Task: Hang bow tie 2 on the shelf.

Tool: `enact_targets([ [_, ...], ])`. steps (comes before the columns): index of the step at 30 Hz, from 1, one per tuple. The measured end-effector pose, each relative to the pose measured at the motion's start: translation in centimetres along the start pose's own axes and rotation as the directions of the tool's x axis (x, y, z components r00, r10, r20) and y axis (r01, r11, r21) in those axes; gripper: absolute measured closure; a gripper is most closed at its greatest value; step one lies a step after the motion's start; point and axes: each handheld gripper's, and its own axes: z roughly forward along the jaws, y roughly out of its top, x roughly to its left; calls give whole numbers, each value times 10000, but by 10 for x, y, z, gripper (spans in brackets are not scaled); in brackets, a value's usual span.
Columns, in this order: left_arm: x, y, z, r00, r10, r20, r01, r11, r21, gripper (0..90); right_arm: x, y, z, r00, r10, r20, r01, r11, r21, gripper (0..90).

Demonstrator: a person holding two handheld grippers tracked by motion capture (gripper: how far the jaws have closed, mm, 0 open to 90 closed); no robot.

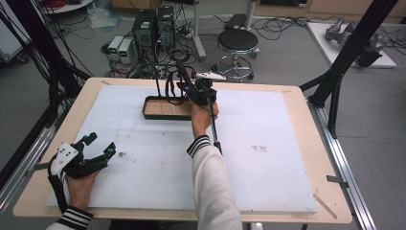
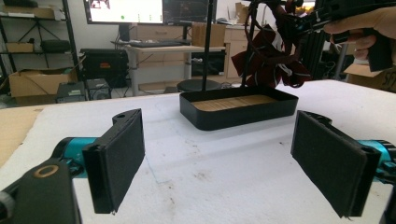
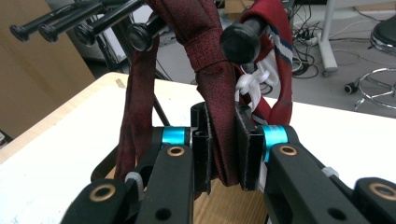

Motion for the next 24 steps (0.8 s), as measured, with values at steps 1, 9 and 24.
enact_targets([
  [1,0,0,0,10000,-16,-6,16,10000,-15,178,-1,0,0,10000,8,-20,-8,10000,44,794],
  [9,0,0,0,10000,28,4,-28,10000,20,178,-3,-3,1,10000,-2,-68,6,9982,603,794],
  [24,0,0,0,10000,14,-6,-14,10000,9,178,-4,-8,2,9991,-416,81,404,9928,1130,766],
])
